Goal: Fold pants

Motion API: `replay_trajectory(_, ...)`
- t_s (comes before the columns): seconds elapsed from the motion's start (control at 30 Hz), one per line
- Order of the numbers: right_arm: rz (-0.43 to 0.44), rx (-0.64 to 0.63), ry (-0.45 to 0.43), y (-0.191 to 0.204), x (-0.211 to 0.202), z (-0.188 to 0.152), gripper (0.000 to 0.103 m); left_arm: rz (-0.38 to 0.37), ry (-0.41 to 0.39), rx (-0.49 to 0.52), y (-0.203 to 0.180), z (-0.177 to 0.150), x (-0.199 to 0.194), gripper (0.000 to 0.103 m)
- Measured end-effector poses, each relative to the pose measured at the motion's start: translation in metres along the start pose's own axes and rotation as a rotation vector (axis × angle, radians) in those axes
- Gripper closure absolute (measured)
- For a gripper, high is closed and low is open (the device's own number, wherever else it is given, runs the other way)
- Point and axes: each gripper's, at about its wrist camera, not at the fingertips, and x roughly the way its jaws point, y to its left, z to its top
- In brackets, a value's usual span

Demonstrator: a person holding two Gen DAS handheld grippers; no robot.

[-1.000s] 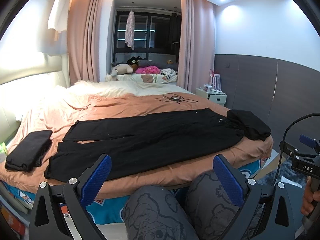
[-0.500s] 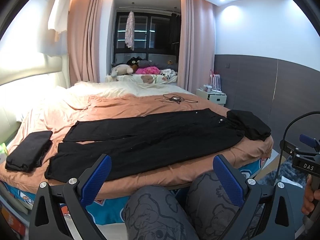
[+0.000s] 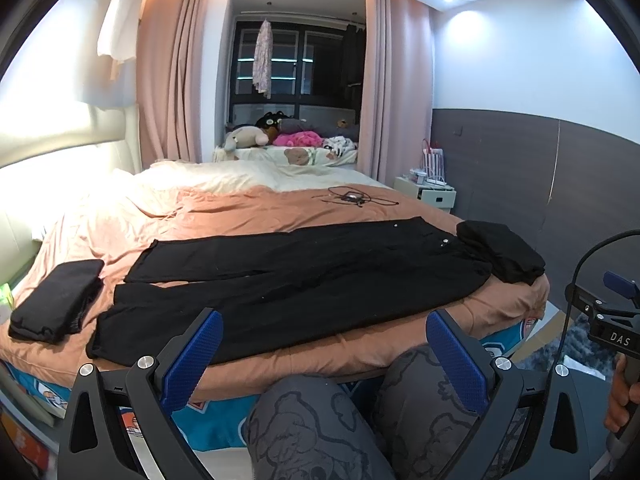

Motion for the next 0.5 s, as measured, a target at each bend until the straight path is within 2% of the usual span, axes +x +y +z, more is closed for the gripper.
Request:
replay_trajectory(0.27,0.033,0.017,0.035,-0.011,0.024,0.007,0.0,0.034,0.024,-0.001,0.002,0.004,0.018,0.0)
replay_trajectory(0.5,0.062,0.013,0.004,-0.025,0.046,0.018,0.0,0.092,0.042,0.0,0.002,0.012,0.036,0.0)
